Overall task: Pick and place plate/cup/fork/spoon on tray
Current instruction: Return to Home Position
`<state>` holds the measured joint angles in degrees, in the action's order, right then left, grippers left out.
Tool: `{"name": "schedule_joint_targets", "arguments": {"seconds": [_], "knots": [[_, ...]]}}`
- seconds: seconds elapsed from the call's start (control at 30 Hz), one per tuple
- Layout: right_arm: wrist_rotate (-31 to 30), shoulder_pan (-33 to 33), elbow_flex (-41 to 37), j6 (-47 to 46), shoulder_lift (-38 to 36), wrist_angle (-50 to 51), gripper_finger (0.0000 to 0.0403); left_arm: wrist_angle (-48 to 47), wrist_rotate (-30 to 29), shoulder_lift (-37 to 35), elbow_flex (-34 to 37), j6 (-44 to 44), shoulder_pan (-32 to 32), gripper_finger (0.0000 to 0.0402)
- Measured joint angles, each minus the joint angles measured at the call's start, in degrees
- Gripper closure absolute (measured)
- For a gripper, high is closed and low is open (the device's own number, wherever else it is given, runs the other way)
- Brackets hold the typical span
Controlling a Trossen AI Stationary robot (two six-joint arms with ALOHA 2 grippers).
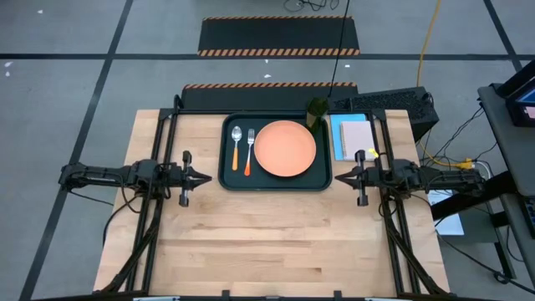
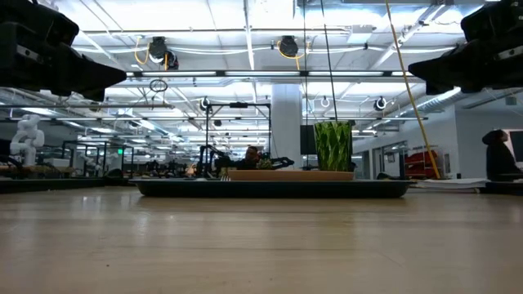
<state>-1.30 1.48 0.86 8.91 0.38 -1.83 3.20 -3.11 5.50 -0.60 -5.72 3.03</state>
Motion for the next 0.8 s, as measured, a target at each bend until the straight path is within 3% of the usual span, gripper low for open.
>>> {"name": "schedule_joint_targets", "arguments": {"seconds": [0.8], "knots": [[-0.09,0.00,0.00,-0.74,0.00,-0.36,0.0403,0.02,0.01,0.01,0.00,1.78,0.00,0.0371]]}}
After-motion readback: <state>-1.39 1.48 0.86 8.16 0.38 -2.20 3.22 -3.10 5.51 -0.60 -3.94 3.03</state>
